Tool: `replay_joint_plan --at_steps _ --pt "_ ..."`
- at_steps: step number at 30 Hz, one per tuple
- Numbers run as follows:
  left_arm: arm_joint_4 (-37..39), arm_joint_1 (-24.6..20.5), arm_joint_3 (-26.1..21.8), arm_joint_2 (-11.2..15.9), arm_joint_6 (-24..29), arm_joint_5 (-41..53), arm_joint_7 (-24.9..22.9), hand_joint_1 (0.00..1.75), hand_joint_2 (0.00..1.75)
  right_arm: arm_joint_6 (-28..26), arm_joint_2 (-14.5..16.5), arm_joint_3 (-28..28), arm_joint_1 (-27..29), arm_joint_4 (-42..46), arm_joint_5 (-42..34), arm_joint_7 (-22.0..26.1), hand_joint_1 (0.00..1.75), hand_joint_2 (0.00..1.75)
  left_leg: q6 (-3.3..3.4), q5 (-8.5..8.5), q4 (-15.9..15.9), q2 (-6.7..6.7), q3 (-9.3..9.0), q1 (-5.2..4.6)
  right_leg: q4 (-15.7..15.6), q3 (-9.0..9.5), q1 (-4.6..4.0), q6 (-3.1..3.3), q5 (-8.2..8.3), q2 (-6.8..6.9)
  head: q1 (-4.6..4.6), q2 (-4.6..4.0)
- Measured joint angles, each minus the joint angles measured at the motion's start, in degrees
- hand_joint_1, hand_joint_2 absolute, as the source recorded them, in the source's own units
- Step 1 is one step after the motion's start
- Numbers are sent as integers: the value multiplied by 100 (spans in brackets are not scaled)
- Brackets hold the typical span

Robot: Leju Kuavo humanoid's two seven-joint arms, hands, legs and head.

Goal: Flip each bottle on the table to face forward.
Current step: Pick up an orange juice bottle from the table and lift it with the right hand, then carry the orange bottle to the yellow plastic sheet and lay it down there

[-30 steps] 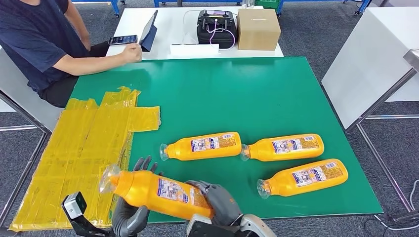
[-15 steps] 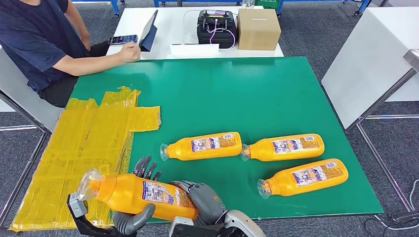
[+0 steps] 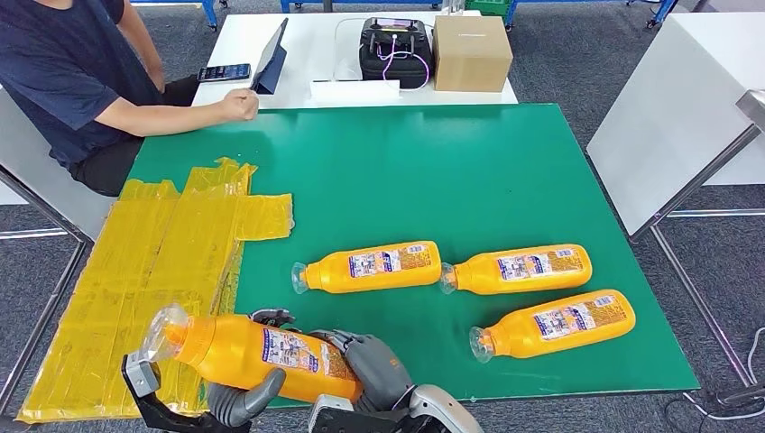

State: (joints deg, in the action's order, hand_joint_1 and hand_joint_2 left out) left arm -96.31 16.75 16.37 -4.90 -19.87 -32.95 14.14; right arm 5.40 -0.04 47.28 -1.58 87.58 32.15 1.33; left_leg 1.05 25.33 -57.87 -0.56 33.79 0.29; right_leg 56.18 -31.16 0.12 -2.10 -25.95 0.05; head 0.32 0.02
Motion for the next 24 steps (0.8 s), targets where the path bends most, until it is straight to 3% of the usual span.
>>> replay_joint_plan --at_steps 2,3,4,6,7,8,13,17,19,21,24 --pt "-31 -1 -20 -29 5 33 0 175 175 -84 0 -19 42 22 45 -18 175 175 0 0 0 0 0 0 0 0 0 0 0 0 1 0" --pt "-55 -1 -32 -45 12 67 -2 175 175 -129 0 -37 67 37 68 -36 145 175 0 0 0 0 0 0 0 0 0 0 0 0 1 0" --pt "-84 -2 -44 -61 22 116 -4 175 175 -177 -5 -60 92 62 95 -75 101 175 0 0 0 0 0 0 0 0 0 0 0 0 1 0" --pt "-156 -6 -65 -92 96 367 18 175 175 -277 -62 -107 146 176 184 -248 14 87 0 0 0 0 0 0 -1 0 1 0 0 0 2 0" --pt "-207 -15 -76 -106 182 635 61 175 175 -325 -116 -133 177 263 257 -372 0 44 1 0 -1 -2 0 0 -1 0 1 0 0 1 1 0" --pt "-273 -41 -97 -116 343 1072 132 175 175 -379 -188 -175 210 363 347 -516 0 0 1 -1 -1 -5 0 0 -1 0 1 0 0 3 1 0" --pt "-558 -470 -501 -85 1696 4359 455 175 175 -549 -603 -798 270 796 688 -1042 0 0 11 -8 -1 -6 2 -3 -1 2 3 3 13 6 0 0" --pt "-615 -736 -789 -74 1903 5075 488 175 175 -423 -743 -1267 238 967 728 -1047 0 0 15 -14 -1 -3 -1 -3 0 3 2 8 18 6 0 0" --pt "-617 -811 -848 -66 2208 5650 475 175 175 -424 -793 -1384 211 999 828 -1095 0 87 14 -14 -2 -2 1 -3 1 1 2 8 18 6 1 0" --pt "-567 -980 -886 -7 2766 6877 354 175 175 -427 -880 -1516 86 997 966 -1175 0 175 13 -17 -2 -3 4 -3 1 0 2 7 18 6 1 0" --pt "-251 -1395 -967 215 3278 8633 -22 175 175 -322 -1052 -1847 -301 913 1112 -1238 0 175 12 -27 -2 -5 4 -3 1 0 2 3 23 6 0 0"
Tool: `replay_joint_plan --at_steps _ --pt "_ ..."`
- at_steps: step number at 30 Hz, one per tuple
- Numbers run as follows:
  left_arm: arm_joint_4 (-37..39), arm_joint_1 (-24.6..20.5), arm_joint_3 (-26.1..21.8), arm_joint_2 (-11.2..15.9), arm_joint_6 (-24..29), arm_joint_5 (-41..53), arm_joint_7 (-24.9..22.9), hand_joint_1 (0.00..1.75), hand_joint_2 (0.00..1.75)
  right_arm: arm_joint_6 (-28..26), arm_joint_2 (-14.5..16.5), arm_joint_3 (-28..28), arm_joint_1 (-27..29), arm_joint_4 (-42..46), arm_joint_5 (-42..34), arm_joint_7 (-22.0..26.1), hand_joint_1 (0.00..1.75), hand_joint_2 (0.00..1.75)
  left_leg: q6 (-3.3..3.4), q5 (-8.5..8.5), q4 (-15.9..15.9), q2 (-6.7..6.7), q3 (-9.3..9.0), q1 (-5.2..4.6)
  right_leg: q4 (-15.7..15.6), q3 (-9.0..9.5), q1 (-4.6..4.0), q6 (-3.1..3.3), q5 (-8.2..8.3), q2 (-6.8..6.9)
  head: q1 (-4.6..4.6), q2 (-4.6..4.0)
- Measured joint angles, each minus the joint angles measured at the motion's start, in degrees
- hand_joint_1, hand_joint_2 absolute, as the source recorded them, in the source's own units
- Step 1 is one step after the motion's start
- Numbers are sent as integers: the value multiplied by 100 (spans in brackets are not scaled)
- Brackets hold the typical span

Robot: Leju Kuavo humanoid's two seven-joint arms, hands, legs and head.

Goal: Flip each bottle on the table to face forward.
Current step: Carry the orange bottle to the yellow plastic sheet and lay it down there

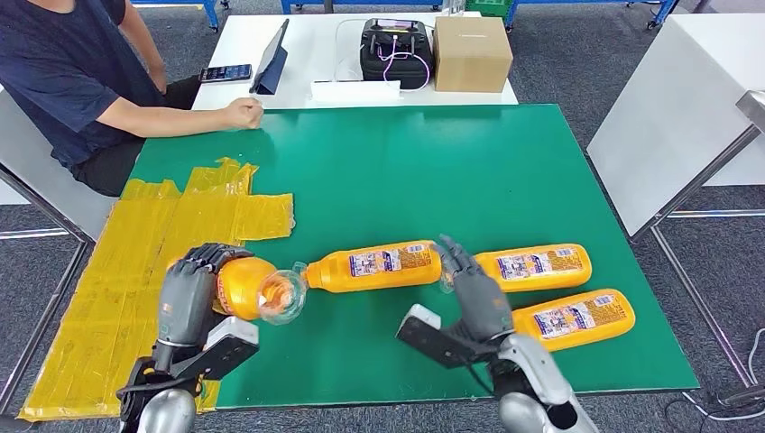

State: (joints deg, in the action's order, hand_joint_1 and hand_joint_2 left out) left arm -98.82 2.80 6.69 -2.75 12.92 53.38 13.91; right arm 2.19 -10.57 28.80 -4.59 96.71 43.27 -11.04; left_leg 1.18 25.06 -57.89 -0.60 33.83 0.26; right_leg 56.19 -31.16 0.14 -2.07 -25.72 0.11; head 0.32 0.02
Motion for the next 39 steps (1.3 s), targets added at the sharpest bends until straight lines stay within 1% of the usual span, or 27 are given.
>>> replay_joint_plan --at_steps 3,6,9,13,16,19,22,24,27,28,31,32,35,39 --pt "528 -418 -66 305 15 799 -307 175 175 207 -159 -390 -373 -171 -50 -5 0 175 2 -12 0 0 1 0 1 1 0 -7 7 0 0 0" --pt "947 -665 -104 534 9 991 -386 175 175 298 -262 -657 -571 -319 -105 3 0 175 2 -14 -1 0 2 0 3 0 1 -10 10 0 1 0" --pt "1173 -781 -110 656 10 1022 -395 175 175 321 -306 -779 -638 -398 -116 8 0 175 2 -14 -2 0 8 0 4 -4 1 -10 10 0 1 0" --pt "1318 -855 -97 762 -72 1167 -483 175 175 343 -323 -838 -684 -473 -126 5 0 175 2 -13 -2 -1 22 0 4 -17 1 -11 10 0 0 0" --pt "1574 -1002 7 971 -271 1478 -624 175 175 444 -354 -842 -842 -668 -157 -1 0 175 2 -15 -2 3 27 0 5 -25 0 -10 10 -1 1 0" --pt "1915 -1276 176 1232 -394 1625 -664 175 175 544 -363 -817 -1147 -959 -146 6 0 175 -2 -27 -2 2 34 0 10 -33 0 -3 19 -1 1 0" --pt "2129 -1601 319 1427 -677 1626 -685 175 175 739 -325 -766 -1560 -1180 -167 -52 0 175 -3 -40 -2 2 46 2 13 -44 -3 -4 31 -1 1 0" --pt "2261 -1785 384 1499 -812 1585 -724 175 175 809 -256 -700 -1789 -1365 -150 -83 0 175 -3 -43 -2 2 47 3 13 -45 -4 -5 32 -1 0 0" --pt "2484 -2035 440 1538 -979 1529 -855 175 175 836 -108 -561 -2009 -1651 -81 -93 0 175 -3 -43 -2 0 48 3 15 -46 -4 -5 33 0 -1 0" --pt "2583 -2127 451 1542 -1042 1523 -908 136 175 834 -49 -508 -2070 -1752 -58 -93 0 175 -3 -44 -2 0 48 3 15 -47 -4 -5 33 0 0 0" --pt "2938 -2413 490 1546 -1225 1512 -1026 5 175 831 137 -356 -2238 -2069 0 -93 0 175 -3 -44 -2 1 51 3 16 -48 -4 -5 33 0 0 0" --pt "3055 -2500 504 1547 -1264 1513 -1052 0 175 830 201 -310 -2290 -2168 18 -92 0 175 -3 -44 -2 1 51 3 17 -49 -4 -5 33 0 0 0" --pt "3343 -2699 542 1547 -1308 1528 -1109 0 175 826 372 -204 -2422 -2418 52 -91 0 175 -3 -44 -2 1 52 2 17 -51 -3 -5 33 -1 0 0" --pt "3568 -2838 596 1547 -1399 1498 -1090 0 175 852 530 -97 -2540 -2659 49 -59 0 175 -3 -44 -2 0 56 2 17 -54 -3 -6 32 0 -1 0"
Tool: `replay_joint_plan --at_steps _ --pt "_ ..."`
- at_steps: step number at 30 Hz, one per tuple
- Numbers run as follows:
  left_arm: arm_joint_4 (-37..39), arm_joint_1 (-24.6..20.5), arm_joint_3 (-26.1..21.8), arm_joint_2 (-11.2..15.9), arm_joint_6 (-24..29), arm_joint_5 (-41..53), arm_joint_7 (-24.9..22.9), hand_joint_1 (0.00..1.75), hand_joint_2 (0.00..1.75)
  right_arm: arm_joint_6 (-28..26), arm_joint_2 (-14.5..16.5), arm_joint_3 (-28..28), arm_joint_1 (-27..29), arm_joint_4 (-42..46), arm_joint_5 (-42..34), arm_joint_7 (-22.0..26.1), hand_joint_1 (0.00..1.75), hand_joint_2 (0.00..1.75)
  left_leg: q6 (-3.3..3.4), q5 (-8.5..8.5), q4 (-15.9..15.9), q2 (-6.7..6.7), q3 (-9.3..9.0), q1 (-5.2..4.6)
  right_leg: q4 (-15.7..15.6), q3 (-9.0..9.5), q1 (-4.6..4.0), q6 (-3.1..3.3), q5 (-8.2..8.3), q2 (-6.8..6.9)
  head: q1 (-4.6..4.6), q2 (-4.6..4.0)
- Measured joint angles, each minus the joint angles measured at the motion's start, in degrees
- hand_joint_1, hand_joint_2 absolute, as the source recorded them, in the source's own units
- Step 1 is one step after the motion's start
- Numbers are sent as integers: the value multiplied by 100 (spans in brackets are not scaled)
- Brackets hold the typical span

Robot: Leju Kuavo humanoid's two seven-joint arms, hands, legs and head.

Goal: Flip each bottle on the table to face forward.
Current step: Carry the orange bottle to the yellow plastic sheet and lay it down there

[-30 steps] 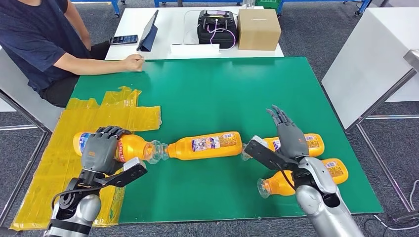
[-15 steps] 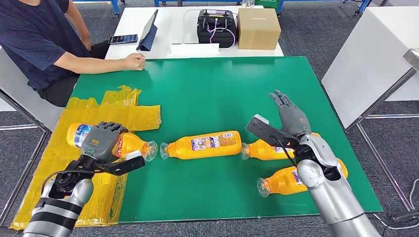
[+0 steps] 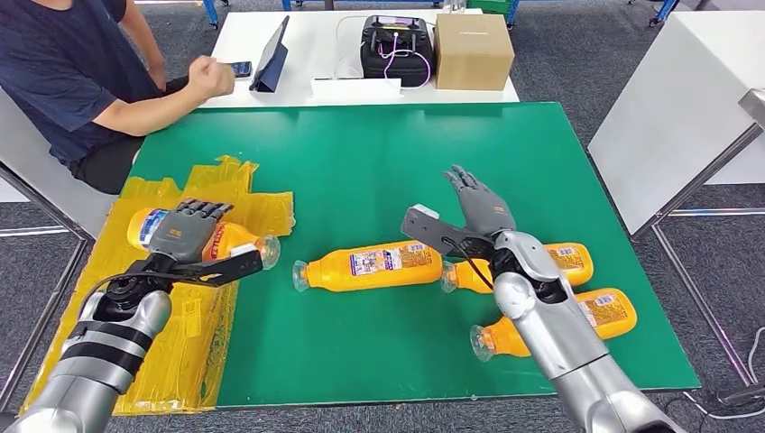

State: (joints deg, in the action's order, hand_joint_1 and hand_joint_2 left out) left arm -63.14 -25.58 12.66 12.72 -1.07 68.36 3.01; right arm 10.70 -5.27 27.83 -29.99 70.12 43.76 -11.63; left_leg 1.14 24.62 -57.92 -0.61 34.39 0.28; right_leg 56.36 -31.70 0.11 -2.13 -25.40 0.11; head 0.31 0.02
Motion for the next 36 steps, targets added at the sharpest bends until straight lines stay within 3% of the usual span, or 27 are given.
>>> replay_joint_plan --at_steps 14,22,31,36 --pt "953 -856 503 134 -1369 -881 435 0 175 285 498 629 -515 -1243 -254 424 0 175 -4 -6 0 1 2 0 10 -7 -1 0 1 -1 0 0" --pt "1154 -1082 638 225 -1507 -1699 485 0 175 291 598 862 -620 -1676 -324 493 0 175 -5 -6 -1 0 3 0 11 -9 0 0 0 0 0 0" --pt "-2 -598 -189 -8 -1555 -4448 526 0 175 190 588 1025 -598 -2168 -325 633 0 175 -5 -6 -1 2 5 -1 9 -12 3 0 0 -1 1 0" --pt "-667 -310 -527 -191 -1647 -5134 491 0 175 159 587 1061 -581 -2616 -315 744 0 175 -5 -6 -1 1 6 -1 9 -13 3 0 0 -1 0 0"
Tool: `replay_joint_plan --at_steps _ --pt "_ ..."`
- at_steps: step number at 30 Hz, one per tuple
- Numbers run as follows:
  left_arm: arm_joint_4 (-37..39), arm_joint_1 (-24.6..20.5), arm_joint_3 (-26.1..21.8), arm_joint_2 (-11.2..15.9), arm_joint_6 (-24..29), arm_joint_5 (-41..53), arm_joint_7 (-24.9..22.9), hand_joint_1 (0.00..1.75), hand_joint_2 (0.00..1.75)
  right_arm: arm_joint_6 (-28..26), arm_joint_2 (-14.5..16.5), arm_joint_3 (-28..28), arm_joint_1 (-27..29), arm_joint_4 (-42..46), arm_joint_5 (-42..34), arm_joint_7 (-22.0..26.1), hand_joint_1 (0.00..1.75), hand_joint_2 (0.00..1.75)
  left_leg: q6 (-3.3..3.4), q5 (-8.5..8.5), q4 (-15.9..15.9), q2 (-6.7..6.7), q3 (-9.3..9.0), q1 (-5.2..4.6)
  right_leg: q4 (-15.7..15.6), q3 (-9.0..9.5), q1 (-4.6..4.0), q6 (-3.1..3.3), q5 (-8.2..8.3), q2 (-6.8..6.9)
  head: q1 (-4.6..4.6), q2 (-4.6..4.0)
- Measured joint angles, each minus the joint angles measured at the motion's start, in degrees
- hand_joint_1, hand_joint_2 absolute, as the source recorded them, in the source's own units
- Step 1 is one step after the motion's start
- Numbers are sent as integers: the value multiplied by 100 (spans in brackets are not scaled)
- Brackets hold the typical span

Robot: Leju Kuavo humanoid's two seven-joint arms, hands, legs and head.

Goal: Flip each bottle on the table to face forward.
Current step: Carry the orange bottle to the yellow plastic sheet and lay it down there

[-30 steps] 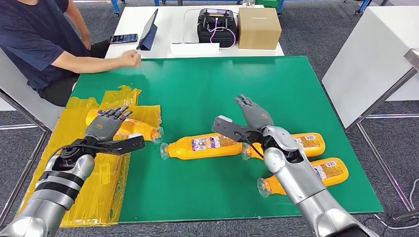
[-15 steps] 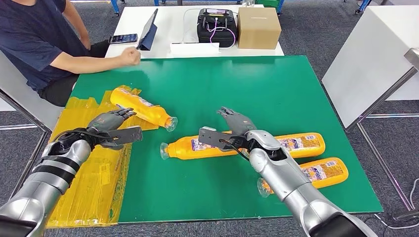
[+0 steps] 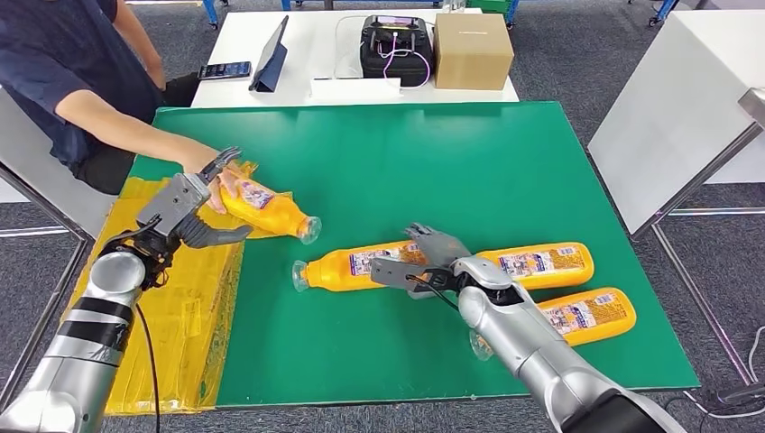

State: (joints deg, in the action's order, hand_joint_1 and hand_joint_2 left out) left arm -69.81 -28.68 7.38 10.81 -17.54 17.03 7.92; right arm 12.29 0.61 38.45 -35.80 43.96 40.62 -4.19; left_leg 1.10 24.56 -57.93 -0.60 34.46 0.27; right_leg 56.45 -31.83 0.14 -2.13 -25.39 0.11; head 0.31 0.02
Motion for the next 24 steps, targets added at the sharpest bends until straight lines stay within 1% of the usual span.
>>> replay_joint_plan --at_steps 4,5,9,14,23,24 --pt "-283 108 -108 -139 -16 -300 38 0 175 7 8 43 -25 -364 74 114 89 175 0 0 0 0 -2 0 0 1 0 0 0 0 0 0" --pt "-330 122 -120 -175 -18 -370 49 0 175 12 14 58 -47 -459 96 152 89 175 0 0 0 0 -5 0 0 3 0 0 0 0 0 0" --pt "-447 139 -133 -284 -22 -501 56 0 175 11 41 91 -157 -761 139 250 174 175 0 0 0 0 -17 0 -1 15 0 0 0 0 0 0" --pt "-508 141 -133 -359 -45 -561 56 0 175 -35 78 98 -252 -986 168 264 175 175 0 0 0 2 -41 0 -3 36 0 0 0 -1 1 0" --pt "-655 247 -128 -468 -49 -747 77 0 175 -313 151 93 -284 -1243 291 263 175 175 0 0 0 4 -73 0 -4 65 0 1 0 -2 0 0" --pt "-676 268 -128 -479 -49 -776 75 0 131 -335 157 92 -284 -1260 299 260 175 175 0 0 0 4 -74 0 -4 66 0 1 0 -3 1 0"
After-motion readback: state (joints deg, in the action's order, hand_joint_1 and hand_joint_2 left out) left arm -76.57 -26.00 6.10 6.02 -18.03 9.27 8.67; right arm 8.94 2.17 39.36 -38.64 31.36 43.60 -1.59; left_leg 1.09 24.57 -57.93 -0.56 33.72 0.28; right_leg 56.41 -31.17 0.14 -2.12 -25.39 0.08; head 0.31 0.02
